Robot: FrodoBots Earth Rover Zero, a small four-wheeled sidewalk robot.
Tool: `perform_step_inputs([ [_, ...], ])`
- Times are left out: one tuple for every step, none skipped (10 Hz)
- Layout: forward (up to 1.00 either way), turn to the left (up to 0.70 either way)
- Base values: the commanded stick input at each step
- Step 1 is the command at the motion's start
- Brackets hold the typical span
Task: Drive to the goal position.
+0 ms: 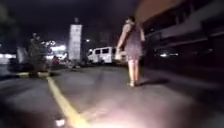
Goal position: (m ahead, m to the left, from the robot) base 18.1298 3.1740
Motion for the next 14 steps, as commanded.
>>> perform_step_inputs([
  [1.00,0.00],
  [1.00,0.00],
  [1.00,0.00],
  [1.00,0.00],
  [1.00,0.00],
  [1.00,0.00],
  [1.00,0.00],
  [1.00,0.00],
  [1.00,0.00],
  [1.00,0.00],
  [1.00,0.00],
  [1.00,0.00],
  [1.00,0.00],
  [1.00,0.00],
])
